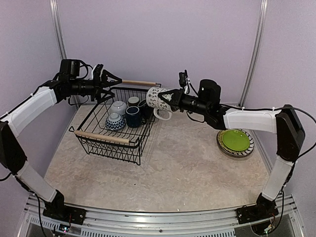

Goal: Unload the mixed dishes from the dish rack
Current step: Place the cup at the center of the board, then grab the cup from the dish rack.

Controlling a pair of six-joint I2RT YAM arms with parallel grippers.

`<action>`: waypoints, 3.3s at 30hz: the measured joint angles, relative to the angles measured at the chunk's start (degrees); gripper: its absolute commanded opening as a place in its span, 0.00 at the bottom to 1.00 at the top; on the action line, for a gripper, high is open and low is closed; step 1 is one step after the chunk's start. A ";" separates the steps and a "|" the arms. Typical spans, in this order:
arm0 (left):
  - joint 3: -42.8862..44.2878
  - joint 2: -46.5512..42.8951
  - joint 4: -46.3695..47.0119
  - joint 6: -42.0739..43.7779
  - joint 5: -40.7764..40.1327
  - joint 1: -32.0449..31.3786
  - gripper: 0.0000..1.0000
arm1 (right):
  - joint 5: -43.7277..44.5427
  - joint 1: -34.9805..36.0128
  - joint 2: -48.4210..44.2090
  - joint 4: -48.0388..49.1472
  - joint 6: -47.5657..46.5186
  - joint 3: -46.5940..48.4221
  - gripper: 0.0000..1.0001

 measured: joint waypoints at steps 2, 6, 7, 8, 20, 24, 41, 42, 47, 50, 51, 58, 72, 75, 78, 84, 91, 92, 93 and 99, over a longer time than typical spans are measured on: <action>0.61 -0.42 -1.60 1.03 -1.60 0.02 0.99 | 3.17 -0.87 -3.43 -5.55 -2.69 -1.27 0.00; 1.55 -1.27 -3.50 2.89 -4.44 0.11 0.99 | 12.92 -1.09 -10.86 -20.06 -9.66 -1.42 0.00; 1.66 -1.42 -3.82 3.08 -4.76 0.11 0.99 | 15.56 -1.09 -12.44 -23.45 -11.30 -1.31 0.00; 1.66 -1.57 -4.07 3.21 -4.98 0.13 0.99 | 18.71 -1.09 -13.86 -27.26 -13.03 -1.07 0.00; 1.66 -1.73 -4.74 3.21 -5.29 0.31 0.99 | 38.62 -2.93 -8.31 -70.36 -25.16 13.84 0.00; 1.66 -1.73 -4.74 3.21 -5.27 0.35 0.99 | 36.52 -5.11 -5.16 -76.35 -27.58 15.85 0.00; 1.66 -0.94 -4.94 3.19 -5.09 0.35 0.99 | 25.81 -10.69 16.41 -84.11 -36.24 27.71 0.01; 1.66 -0.76 -4.96 3.19 -5.07 0.37 0.99 | 25.51 -10.84 16.83 -84.19 -36.65 27.96 0.09; 1.66 0.24 -5.01 3.21 -4.98 0.37 0.99 | 24.92 -12.00 17.42 -84.24 -37.75 28.24 0.50; 1.79 0.76 -5.29 3.30 -4.98 0.42 0.99 | 25.22 -12.31 17.40 -83.25 -38.14 28.94 0.62; 2.19 1.07 -5.75 3.43 -4.98 0.46 0.99 | 25.27 -12.35 17.38 -82.88 -38.47 29.11 0.65; 5.14 4.17 -9.18 6.01 -6.08 1.64 0.99 | 26.82 -12.24 15.06 -82.40 -38.64 29.62 0.77; 9.70 11.13 -17.77 12.46 -15.02 2.29 0.99 | 33.09 -7.13 -5.20 -71.65 -35.85 11.47 0.92; 11.19 12.68 -19.91 14.08 -17.99 2.29 0.99 | 35.45 -7.15 -9.57 -68.87 -34.86 5.88 0.94; 13.00 14.62 -21.90 15.89 -21.46 2.29 0.99 | 37.00 -7.15 -15.04 -65.85 -34.01 0.79 0.97; 17.53 20.17 -25.49 18.49 -26.14 2.21 0.96 | 37.64 -7.17 -24.52 -60.30 -33.51 -4.02 0.98; 24.26 26.64 -27.12 21.38 -27.17 -0.92 0.97 | 37.35 -7.17 -26.73 -56.39 -33.27 -6.21 0.99; 26.36 28.24 -27.63 21.86 -27.45 -1.88 0.97 | 37.16 -7.17 -26.80 -56.06 -33.16 -6.64 0.99; 28.28 29.79 -27.91 22.34 -27.93 -2.69 0.98 | 36.85 -7.17 -26.99 -55.65 -33.07 -7.17 0.99; 39.63 39.01 -30.36 24.09 -31.43 -5.92 0.99 | 34.97 -7.17 -30.60 -53.92 -32.63 -9.94 0.99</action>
